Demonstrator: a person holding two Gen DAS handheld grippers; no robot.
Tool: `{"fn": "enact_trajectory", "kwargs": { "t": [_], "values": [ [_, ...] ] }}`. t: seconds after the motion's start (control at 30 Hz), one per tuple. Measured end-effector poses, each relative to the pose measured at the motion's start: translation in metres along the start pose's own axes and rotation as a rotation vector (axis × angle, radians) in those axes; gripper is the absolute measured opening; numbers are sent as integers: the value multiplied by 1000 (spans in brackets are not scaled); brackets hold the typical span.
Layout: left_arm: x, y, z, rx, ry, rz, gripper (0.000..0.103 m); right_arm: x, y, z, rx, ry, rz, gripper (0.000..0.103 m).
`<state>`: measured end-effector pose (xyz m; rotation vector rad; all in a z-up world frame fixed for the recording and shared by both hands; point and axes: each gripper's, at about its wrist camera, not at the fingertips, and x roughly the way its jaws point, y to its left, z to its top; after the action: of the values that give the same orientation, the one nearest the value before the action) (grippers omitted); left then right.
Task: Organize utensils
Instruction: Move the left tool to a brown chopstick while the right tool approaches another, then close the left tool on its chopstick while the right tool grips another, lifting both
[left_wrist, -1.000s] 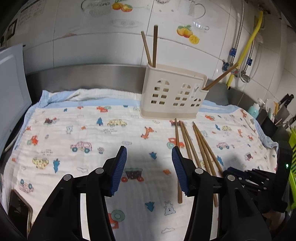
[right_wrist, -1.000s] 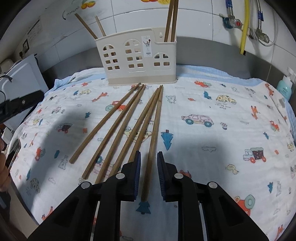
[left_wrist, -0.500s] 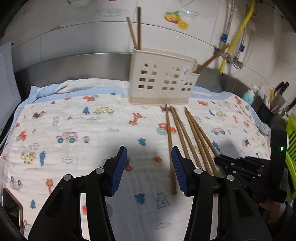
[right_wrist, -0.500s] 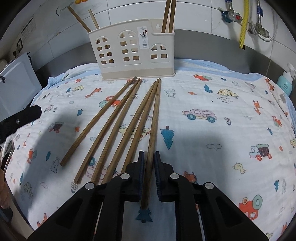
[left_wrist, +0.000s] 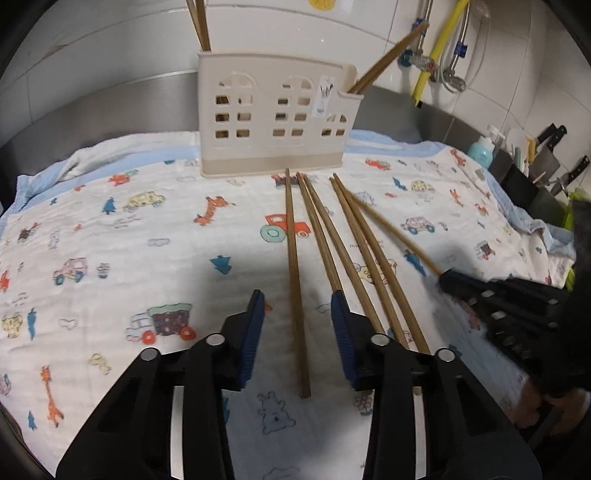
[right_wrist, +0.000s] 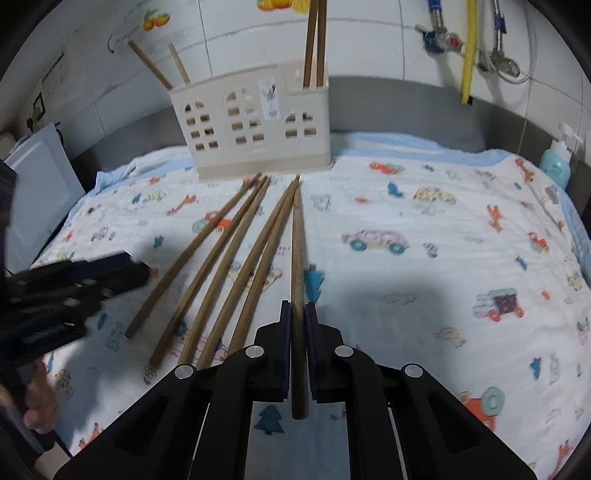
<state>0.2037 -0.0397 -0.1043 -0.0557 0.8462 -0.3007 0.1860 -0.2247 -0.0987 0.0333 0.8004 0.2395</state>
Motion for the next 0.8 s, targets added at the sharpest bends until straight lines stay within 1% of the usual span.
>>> {"fn": "enact_trajectory", "kwargs": {
  "t": [0.07, 0.1, 0.13, 0.17, 0.2, 0.4, 0.67, 0.73, 0.8],
  "values": [
    [7, 0, 0, -3, 15, 1, 31, -3, 0, 2, -2, -8, -1, 7],
    [10, 1, 0, -8, 21, -4, 26, -8, -1, 5, -4, -21, -1, 7],
    [12, 1, 1, -14, 25, -6, 24, -12, -2, 7, -6, -32, 0, 7],
    [14, 2, 1, -17, 27, -9, 24, -20, -3, 12, -10, -57, 2, 7],
    [15, 3, 1, -21, 30, -9, 22, -20, -3, 12, -10, -57, 2, 7],
    [28, 5, 3, -38, 53, -6, 21, -40, -5, 24, -22, -111, 10, 7],
    [38, 0, 7, -37, 56, 14, 20, -52, -4, 34, -46, -141, 16, 7],
    [39, -3, 8, -20, 58, 42, 15, -55, -3, 36, -54, -148, 15, 7],
    [40, -6, 9, -4, 60, 69, 13, -58, -3, 39, -60, -152, 18, 7]
  ]
}}
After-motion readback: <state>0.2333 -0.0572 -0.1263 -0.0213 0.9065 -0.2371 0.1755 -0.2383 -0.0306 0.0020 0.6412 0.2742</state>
